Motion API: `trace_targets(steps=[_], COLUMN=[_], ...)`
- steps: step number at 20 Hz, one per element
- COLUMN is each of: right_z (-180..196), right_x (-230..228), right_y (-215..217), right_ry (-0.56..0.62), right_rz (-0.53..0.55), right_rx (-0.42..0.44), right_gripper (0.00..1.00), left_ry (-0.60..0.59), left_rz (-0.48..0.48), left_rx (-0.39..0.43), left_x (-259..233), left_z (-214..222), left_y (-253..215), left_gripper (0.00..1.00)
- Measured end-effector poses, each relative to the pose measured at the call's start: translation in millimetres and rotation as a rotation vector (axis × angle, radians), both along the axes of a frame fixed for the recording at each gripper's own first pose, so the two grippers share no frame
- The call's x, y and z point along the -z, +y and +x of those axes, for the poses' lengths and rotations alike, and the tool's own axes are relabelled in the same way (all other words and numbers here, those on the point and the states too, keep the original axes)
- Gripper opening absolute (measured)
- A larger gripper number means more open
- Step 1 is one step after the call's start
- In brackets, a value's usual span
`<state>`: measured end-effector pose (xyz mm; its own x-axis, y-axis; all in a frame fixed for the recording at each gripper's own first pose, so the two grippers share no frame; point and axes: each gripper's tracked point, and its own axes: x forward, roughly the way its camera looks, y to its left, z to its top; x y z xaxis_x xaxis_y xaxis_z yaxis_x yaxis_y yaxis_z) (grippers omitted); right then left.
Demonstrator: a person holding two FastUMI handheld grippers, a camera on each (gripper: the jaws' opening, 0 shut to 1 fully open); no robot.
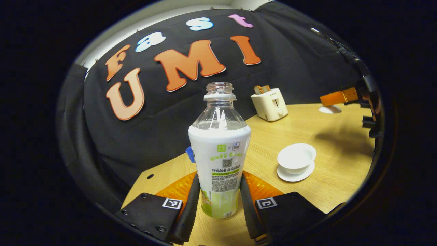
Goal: Open the teacup lid with one hand, grasp the water bottle and pour water into the teacup with the other hand; after pouring, place the water bottle on the coaster and then close the teacup lid.
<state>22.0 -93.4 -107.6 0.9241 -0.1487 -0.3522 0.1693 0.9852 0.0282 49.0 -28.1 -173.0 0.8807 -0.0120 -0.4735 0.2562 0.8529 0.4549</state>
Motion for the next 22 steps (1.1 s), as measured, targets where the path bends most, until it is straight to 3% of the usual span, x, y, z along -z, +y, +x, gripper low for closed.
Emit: trace_targets(steps=[4, 10, 22], right_z=[-1, -3, -3], right_x=[-2, -4, -1], right_y=[-9, -14, -17], right_ry=[-0.005, -0.008, 0.003], right_rz=[0.010, 0.016, 0.012], right_rx=[0.017, 0.033, 0.032], right_gripper=[0.20, 0.20, 0.19], left_ry=[0.021, 0.070, 0.128], left_rz=[0.228, 0.469, 0.815], left_rx=[0.088, 0.243, 0.466], left_x=[11, 25, 43], left_z=[-1, 11, 27], left_y=[5, -3, -11], left_gripper=[0.63, 0.64, 0.63])
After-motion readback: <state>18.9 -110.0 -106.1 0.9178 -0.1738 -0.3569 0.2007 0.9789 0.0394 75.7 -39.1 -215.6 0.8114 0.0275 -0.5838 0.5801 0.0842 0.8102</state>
